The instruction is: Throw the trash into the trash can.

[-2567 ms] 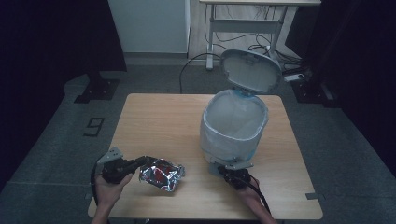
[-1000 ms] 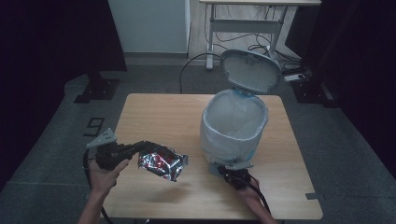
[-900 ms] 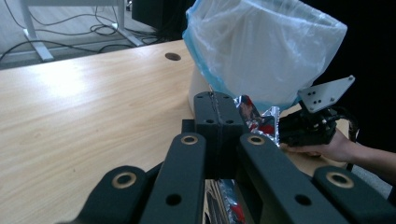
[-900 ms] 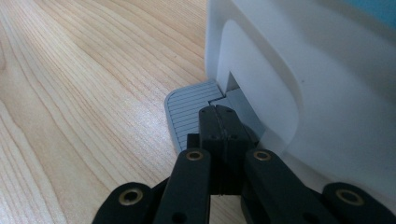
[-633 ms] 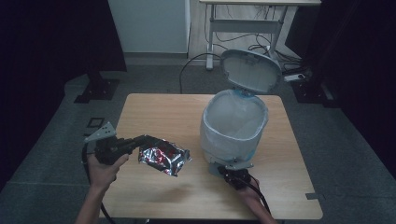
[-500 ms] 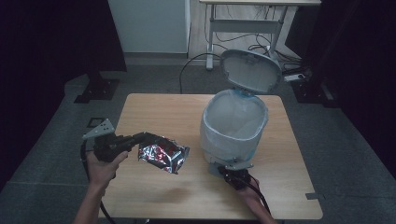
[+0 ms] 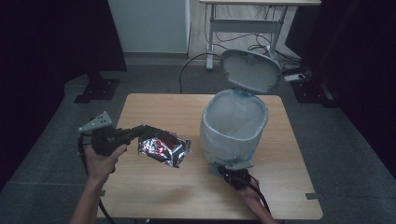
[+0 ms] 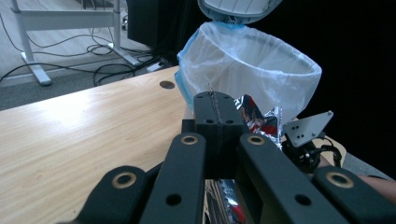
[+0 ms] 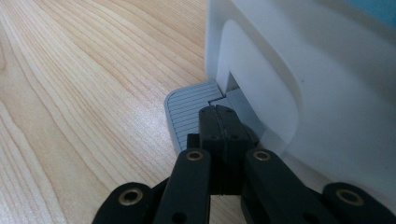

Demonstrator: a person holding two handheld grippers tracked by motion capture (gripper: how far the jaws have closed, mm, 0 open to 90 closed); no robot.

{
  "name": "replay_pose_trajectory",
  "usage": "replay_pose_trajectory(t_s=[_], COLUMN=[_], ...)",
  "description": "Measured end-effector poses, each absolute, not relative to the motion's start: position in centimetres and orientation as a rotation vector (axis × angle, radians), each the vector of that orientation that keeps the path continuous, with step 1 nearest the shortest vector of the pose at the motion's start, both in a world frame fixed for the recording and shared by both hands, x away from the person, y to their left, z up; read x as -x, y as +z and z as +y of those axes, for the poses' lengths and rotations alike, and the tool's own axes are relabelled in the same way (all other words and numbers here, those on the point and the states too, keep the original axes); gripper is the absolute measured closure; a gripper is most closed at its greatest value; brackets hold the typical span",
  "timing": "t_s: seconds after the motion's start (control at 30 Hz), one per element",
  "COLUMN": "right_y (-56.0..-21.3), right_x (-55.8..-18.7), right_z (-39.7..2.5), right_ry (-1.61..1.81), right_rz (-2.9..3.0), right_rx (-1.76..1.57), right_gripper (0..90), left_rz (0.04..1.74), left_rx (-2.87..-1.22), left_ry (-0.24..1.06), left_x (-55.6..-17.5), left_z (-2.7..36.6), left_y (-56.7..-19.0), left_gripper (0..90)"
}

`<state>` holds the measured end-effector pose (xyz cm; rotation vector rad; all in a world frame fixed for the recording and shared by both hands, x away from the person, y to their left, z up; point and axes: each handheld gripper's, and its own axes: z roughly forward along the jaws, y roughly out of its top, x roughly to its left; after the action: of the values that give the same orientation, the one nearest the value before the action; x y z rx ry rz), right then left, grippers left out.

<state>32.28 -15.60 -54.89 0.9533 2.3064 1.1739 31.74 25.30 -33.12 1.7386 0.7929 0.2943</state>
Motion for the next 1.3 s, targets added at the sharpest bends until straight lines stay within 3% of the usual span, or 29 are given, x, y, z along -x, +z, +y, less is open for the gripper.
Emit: replay_pose_trajectory(t_s=[1.3], right_y=[-54.9], right_x=[-32.3], right_z=[-15.6], right_ry=[1.178], right_rz=[2.306], right_rx=[-0.958], right_gripper=[90.0], left_rz=[0.758], left_rx=[-1.777], left_ry=[0.306], left_x=[-33.1], left_z=[23.4], left_y=[-29.7], left_gripper=[90.0])
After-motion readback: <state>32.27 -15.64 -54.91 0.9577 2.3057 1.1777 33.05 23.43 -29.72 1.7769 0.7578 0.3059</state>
